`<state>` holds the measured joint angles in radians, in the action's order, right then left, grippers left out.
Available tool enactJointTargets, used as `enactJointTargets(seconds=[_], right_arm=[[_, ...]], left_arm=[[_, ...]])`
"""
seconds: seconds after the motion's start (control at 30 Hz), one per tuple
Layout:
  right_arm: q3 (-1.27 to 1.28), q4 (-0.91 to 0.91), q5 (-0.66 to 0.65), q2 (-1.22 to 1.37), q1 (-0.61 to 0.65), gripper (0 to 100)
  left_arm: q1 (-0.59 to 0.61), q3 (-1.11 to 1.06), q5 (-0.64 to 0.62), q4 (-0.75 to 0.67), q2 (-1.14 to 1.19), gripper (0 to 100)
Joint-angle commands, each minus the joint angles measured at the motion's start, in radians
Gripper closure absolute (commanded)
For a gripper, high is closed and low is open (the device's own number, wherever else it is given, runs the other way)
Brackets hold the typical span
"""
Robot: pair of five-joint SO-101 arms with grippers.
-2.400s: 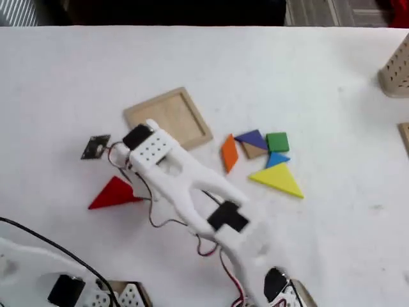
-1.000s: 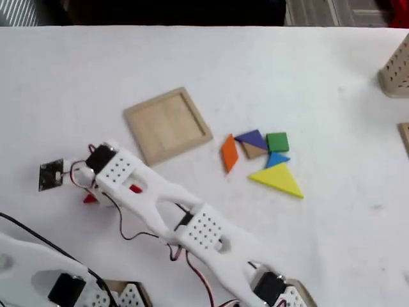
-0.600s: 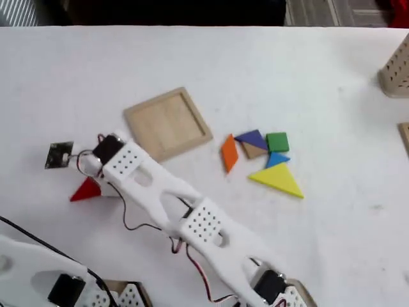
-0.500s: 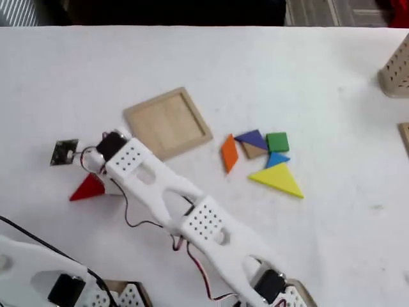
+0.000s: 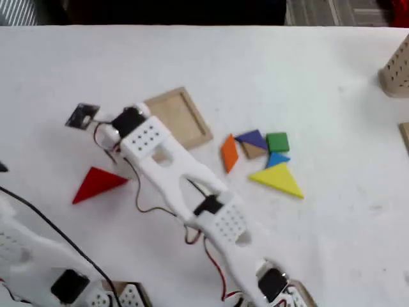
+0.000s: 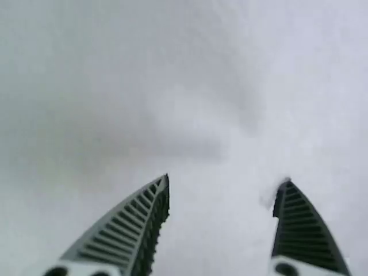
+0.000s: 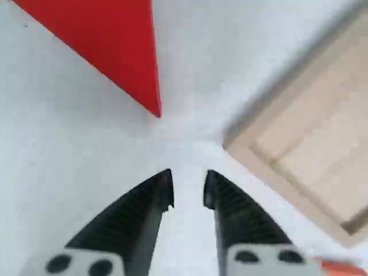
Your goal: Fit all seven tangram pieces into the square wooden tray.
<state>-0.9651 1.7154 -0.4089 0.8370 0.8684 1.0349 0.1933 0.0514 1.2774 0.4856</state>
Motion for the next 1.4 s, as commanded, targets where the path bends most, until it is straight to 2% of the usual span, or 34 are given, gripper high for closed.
enactJointTargets(seconds=[0.0,0.17,0.3,0.47,0.63,0.83,0.93,1.0,1.13,1.2,1.3,1.37], right_arm=[[0.287,0.001,0.025,-0.354,-0.016,85.1],[0.681,-0.104,0.031,-0.704,-0.101,94.5],[1.086,-0.288,0.080,-0.937,-0.209,97.9],[1.436,-0.386,0.084,-1.213,-0.381,98.0],[1.745,-0.394,0.075,-1.451,-0.570,97.8],[2.044,-0.555,-0.104,-1.669,-0.860,97.9],[2.211,-0.647,-0.137,-1.742,-0.877,98.0],[2.263,-0.653,-0.218,-1.782,-0.881,98.0],[2.300,-0.625,-0.267,-1.847,-0.905,98.0],[2.302,-0.625,-0.270,-1.859,-0.931,97.8],[2.314,-0.625,-0.272,-1.871,-0.940,97.8],[2.315,-0.628,-0.272,-1.871,-0.938,97.8]], left_arm=[[-0.142,-0.269,0.080,-0.063,-0.338,71],[-0.306,-0.667,0.126,-0.219,-0.677,71],[-0.386,-0.810,0.121,-0.222,-0.851,71],[-0.492,-0.829,0.144,-0.153,-0.878,71],[-0.584,-0.818,0.339,-0.084,-0.881,71],[-0.595,-0.787,0.502,-0.048,-0.880,71],[-0.595,-0.793,0.557,-0.002,-0.885,71],[-0.595,-0.821,0.548,0.003,-0.888,71],[-0.610,-0.910,0.557,-0.092,-0.888,71],[-0.615,-0.933,0.646,-0.130,-0.881,71],[-0.624,-0.950,0.876,-0.146,-0.880,71],[-0.645,-0.942,0.977,-0.144,-0.883,71]])
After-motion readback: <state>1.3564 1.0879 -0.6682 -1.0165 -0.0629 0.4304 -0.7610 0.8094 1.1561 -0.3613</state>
